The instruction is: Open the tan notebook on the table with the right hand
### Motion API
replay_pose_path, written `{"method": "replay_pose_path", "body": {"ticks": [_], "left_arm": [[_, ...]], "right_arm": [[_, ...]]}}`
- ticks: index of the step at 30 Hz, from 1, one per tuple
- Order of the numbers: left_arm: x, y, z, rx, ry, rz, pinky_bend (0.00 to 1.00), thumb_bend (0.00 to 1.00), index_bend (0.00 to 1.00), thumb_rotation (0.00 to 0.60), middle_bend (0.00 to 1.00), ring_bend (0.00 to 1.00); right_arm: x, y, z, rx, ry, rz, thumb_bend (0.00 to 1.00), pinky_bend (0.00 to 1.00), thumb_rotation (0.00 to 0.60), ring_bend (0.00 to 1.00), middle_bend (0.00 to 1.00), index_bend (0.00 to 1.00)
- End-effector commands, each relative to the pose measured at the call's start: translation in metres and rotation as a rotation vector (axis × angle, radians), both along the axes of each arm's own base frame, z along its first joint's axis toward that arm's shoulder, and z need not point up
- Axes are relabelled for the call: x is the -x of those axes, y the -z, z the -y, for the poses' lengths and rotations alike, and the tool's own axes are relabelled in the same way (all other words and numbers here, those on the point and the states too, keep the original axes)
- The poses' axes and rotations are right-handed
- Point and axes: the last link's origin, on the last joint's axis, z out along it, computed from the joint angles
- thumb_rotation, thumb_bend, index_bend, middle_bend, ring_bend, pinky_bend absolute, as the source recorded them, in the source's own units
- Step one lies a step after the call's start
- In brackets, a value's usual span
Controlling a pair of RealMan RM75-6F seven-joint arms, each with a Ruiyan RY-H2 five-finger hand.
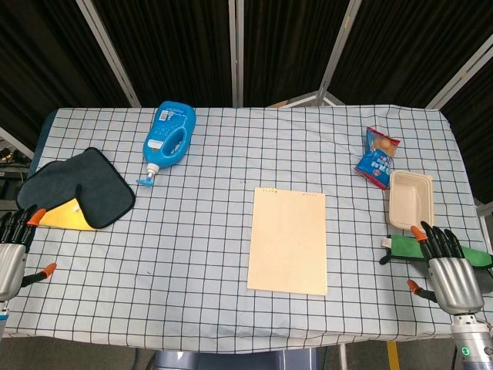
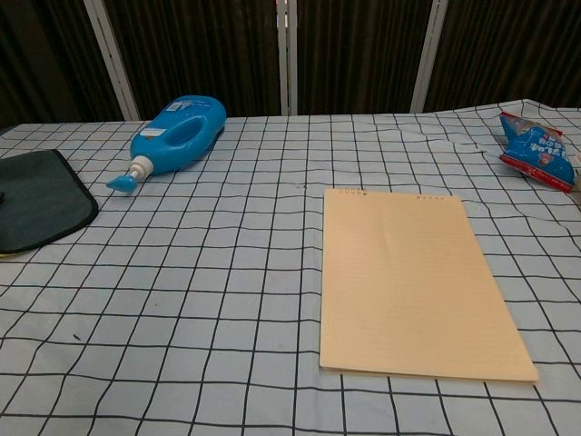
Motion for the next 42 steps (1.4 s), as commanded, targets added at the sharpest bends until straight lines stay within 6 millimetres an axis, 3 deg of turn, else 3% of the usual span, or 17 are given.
{"method": "replay_pose_path", "body": {"ticks": [1, 11, 16, 22, 33, 42], "left_arm": [[0.000, -0.001, 0.000, -0.002, 0.000, 0.003, 0.00, 0.13, 0.00, 0.600, 0.00, 0.00], [0.000, -0.002, -0.001, 0.000, -0.004, 0.011, 0.00, 0.13, 0.00, 0.600, 0.00, 0.00], [0.001, -0.003, -0.003, 0.000, -0.010, 0.018, 0.00, 0.13, 0.00, 0.600, 0.00, 0.00], [0.000, -0.007, -0.003, -0.015, -0.010, 0.026, 0.00, 0.13, 0.00, 0.600, 0.00, 0.00], [0.001, -0.007, -0.004, -0.018, -0.015, 0.027, 0.00, 0.13, 0.00, 0.600, 0.00, 0.00], [0.001, -0.008, -0.004, -0.023, -0.012, 0.031, 0.00, 0.13, 0.00, 0.600, 0.00, 0.00]], "right_arm": [[0.000, 0.002, -0.001, -0.011, 0.002, 0.002, 0.08, 0.00, 0.600, 0.00, 0.00, 0.00], [-0.007, 0.016, -0.008, -0.076, -0.013, 0.024, 0.08, 0.00, 0.600, 0.00, 0.00, 0.00], [-0.016, 0.051, -0.016, -0.196, -0.049, 0.039, 0.15, 0.00, 0.600, 0.00, 0.00, 0.00], [-0.018, 0.094, -0.008, -0.271, -0.032, 0.034, 0.16, 0.00, 0.600, 0.00, 0.00, 0.00], [-0.020, 0.123, 0.004, -0.289, -0.001, 0.051, 0.16, 0.00, 0.600, 0.00, 0.00, 0.00], [-0.033, 0.144, 0.002, -0.318, -0.010, 0.118, 0.16, 0.00, 0.600, 0.00, 0.00, 0.00]]}}
